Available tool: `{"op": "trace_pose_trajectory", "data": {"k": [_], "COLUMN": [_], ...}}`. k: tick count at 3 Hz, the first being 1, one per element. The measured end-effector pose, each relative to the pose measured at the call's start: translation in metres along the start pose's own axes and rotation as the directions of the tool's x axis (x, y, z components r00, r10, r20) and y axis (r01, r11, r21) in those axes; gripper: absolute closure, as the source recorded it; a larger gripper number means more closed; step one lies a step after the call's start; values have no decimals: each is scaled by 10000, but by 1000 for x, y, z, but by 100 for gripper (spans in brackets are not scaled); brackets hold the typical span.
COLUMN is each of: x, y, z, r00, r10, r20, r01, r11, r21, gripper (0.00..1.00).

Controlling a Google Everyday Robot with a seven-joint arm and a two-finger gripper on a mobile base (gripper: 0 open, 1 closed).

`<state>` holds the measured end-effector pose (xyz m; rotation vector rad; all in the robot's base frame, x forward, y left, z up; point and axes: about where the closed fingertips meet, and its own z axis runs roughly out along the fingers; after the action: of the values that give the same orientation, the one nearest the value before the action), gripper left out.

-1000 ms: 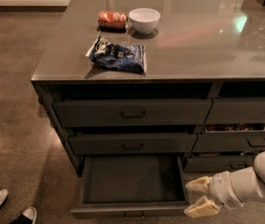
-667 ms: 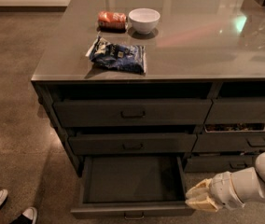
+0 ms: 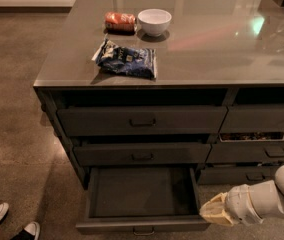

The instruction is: Close bottom drawer

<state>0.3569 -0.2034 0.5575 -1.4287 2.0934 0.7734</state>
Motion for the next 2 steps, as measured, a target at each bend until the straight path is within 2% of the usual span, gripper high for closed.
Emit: {"op": "trace_pose_trajectory", "data": {"k": [1, 2], "x": [18, 47], "y": [-19, -45], "z": [27, 75], "r00": [9997, 9991], "r10": [174, 419], "r20": [-161, -32], "r01": [-174, -420], "r11": [9998, 9990], "r21": [32, -123], "gripper": [100, 100]}}
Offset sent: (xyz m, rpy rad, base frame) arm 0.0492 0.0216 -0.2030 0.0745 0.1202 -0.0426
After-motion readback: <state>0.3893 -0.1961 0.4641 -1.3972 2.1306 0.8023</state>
